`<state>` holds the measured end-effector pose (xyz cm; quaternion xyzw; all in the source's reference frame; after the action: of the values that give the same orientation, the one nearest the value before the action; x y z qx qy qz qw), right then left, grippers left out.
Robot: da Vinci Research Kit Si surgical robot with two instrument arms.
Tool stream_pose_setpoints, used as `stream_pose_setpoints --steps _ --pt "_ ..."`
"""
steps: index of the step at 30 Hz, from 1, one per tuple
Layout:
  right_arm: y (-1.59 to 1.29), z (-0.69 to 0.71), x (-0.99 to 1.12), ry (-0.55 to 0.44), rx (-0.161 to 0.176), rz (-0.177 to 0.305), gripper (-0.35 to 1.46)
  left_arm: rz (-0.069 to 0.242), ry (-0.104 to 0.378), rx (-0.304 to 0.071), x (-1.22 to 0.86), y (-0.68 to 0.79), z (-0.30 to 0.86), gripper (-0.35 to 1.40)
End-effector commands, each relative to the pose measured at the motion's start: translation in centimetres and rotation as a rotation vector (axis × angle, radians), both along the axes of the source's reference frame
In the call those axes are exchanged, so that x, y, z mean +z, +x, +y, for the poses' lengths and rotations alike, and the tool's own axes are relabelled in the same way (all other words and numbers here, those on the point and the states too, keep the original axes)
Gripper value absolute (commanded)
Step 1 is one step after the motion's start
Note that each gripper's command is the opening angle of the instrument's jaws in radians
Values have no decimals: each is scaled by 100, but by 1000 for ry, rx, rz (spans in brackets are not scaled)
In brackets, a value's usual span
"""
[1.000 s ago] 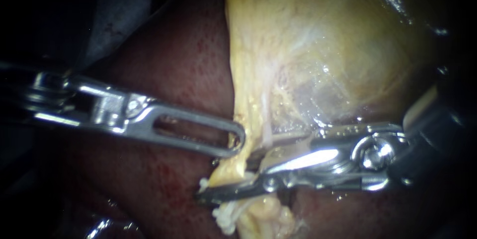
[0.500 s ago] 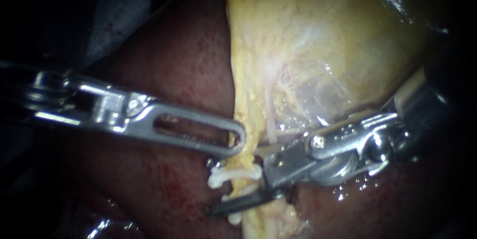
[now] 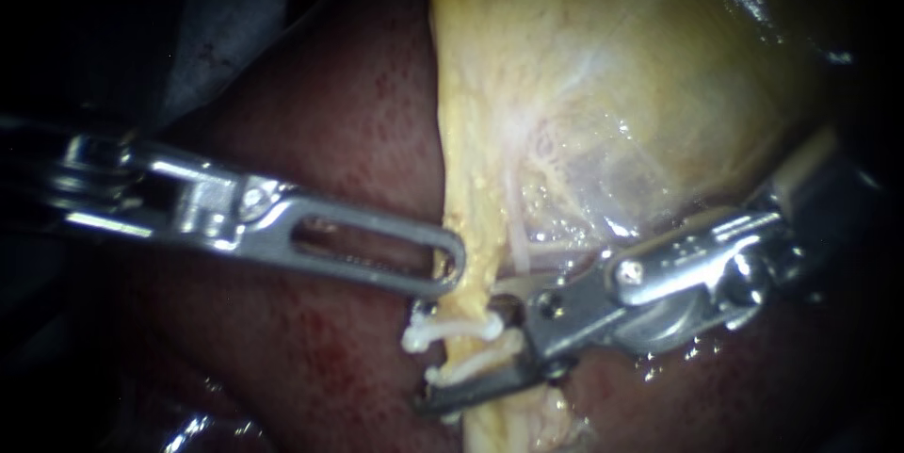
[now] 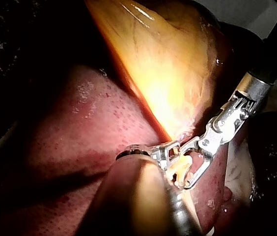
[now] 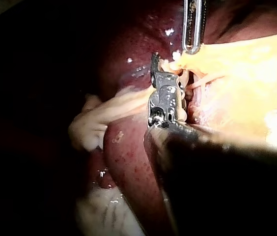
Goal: Going back third clip left tube
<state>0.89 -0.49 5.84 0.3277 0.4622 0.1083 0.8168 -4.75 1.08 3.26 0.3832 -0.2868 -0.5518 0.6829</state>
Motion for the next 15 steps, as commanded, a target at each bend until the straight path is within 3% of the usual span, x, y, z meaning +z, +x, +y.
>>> stream_pose_setpoints --steps 1,15 --pt "-5 4 -3 4 16 -8 47 0 0 0 0 0 0 -35" --pt "-65 29 -19 28 69 -28 49 0 0 0 -1 1 0 -35"
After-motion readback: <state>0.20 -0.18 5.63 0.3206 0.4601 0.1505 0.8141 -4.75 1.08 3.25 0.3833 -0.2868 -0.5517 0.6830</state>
